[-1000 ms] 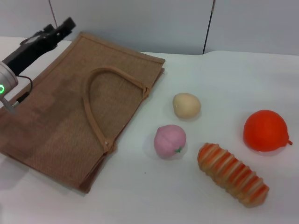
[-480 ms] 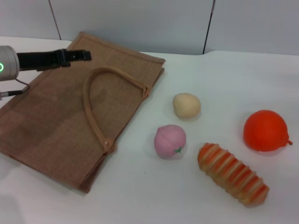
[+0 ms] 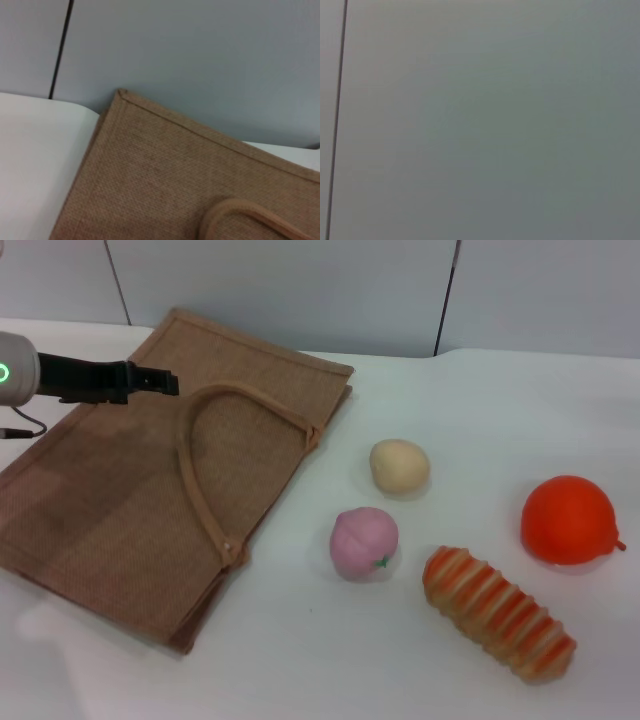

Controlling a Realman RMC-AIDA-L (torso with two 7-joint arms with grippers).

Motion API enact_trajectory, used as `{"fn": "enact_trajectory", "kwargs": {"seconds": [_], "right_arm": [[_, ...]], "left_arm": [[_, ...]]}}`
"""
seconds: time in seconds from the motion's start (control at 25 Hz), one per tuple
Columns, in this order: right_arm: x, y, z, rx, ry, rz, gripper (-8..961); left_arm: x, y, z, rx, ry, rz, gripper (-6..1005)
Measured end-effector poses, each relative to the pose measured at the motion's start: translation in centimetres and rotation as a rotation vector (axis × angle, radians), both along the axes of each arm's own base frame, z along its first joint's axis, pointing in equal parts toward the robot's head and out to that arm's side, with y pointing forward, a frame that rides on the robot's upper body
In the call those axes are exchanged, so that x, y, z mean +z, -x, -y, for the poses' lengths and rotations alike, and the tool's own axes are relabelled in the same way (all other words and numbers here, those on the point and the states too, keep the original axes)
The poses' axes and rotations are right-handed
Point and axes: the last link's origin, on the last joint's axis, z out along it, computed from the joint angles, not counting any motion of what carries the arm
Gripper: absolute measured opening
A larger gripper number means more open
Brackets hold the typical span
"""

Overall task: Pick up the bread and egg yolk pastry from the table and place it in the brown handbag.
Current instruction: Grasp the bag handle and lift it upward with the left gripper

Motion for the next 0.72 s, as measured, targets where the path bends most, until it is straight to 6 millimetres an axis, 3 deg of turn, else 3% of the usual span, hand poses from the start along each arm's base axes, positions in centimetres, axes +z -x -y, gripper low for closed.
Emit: {"fn": "enact_trajectory", "kwargs": {"seconds": [0.72], "right_arm": [[0.0, 0.1, -0.1, 0.001, -0.001, 0.0, 861]], "left_arm": [[-5.7, -0.7, -2.6, -0.051, 0.036, -0.204, 870]]}}
